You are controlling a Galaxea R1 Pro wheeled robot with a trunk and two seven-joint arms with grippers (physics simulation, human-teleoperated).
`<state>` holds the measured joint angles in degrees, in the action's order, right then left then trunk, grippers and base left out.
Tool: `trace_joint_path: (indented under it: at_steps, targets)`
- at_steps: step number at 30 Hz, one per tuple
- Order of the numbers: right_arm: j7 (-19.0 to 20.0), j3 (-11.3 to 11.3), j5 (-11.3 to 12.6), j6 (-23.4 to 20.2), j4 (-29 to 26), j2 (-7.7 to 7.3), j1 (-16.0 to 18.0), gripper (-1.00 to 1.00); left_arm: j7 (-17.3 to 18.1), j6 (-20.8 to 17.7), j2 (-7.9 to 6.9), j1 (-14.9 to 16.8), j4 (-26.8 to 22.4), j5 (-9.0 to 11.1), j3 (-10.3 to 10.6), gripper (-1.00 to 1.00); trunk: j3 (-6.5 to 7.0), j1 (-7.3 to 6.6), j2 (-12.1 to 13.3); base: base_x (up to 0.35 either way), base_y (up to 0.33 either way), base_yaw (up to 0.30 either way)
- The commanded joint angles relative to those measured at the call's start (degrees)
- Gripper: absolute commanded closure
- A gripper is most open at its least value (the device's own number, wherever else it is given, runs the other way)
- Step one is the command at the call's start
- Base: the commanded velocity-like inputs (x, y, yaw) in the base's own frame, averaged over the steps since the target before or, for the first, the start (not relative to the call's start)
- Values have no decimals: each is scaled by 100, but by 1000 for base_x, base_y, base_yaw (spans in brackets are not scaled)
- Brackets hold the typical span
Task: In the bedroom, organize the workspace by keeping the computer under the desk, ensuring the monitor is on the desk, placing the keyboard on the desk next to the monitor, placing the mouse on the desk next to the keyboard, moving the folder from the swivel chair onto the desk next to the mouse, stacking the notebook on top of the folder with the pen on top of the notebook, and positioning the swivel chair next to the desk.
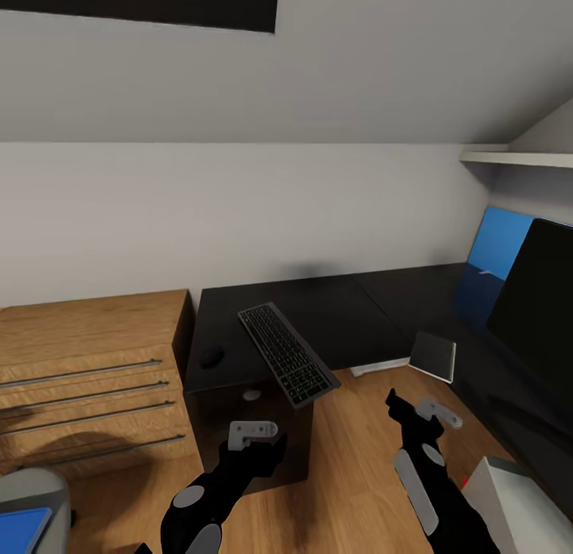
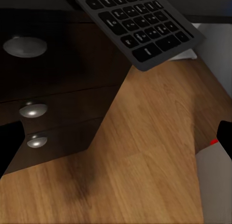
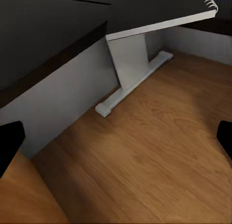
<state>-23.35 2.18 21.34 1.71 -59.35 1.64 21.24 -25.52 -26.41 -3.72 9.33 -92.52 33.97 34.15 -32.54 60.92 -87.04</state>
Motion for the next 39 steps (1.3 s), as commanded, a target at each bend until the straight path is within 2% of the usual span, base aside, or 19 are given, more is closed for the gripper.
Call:
trace_joint_path:
  at_steps: [1,3,5,6,7,8,9,10,12,15,19,23,24,25,32,39]
  targets:
    - [-12,-18,143,537,181,74,9,-100,-59,-1,-5,7,-10,57,13,-100,-24,22,-45,0,0,0]
    - [-12,-22,502,963,408,172,30,-100,-59,-2,-6,7,-11,57,16,-100,-60,66,-125,0,0,0]
    - [-11,-19,813,1111,488,207,46,-100,-60,-3,-6,7,-11,57,18,-100,-96,110,-205,0,0,0]
    - [-7,-16,1412,1281,549,231,91,-100,-60,-3,-6,7,-11,57,20,-100,-114,132,-245,0,0,0]
    - [-2,-12,1635,1321,556,229,111,-100,-59,-4,-6,7,-11,57,20,-100,-132,154,-286,0,0,0]
    - [8,1,2321,1400,514,192,185,-100,-59,-4,-3,7,-11,57,21,-100,-150,176,-326,0,0,0]
    - [10,34,2774,1428,436,134,239,-100,-59,-4,-4,7,-11,57,21,-100,-168,198,-366,0,0,0]
    - [29,171,3545,1449,266,1,291,-100,-59,-4,-5,7,-11,60,21,-100,-186,220,-406,0,0,0]
    - [63,283,4056,1448,160,-79,311,-100,-59,-4,-5,7,-11,61,21,-100,-222,264,-486,0,0,0]
    - [214,397,4685,1447,57,-171,332,-100,-59,-4,-5,7,-11,63,21,-100,-276,330,-606,0,0,0]
    - [474,454,4982,1445,9,-227,337,-100,-59,-4,-1,7,-11,65,26,-100,-347,418,-767,0,0,0]
    - [619,472,5079,1430,-53,-316,332,-100,-59,-11,1,7,-6,69,33,-100,-419,506,-927,0,0,0]
    - [671,474,5114,1387,-77,-397,331,-100,-59,-15,5,7,-2,71,38,-100,-437,528,-967,0,0,0]
    - [751,475,5152,1185,-117,-538,329,-100,-59,-19,13,7,22,75,61,-100,-455,549,-1007,0,0,0]
    - [1157,484,5168,809,-319,-629,313,-100,-58,-20,14,7,46,75,282,-100,-581,703,-1288,0,0,0]
    - [1771,480,5115,735,-596,-646,280,-100,-59,-22,12,7,55,81,387,-100,-581,703,-1288,0,0,0]
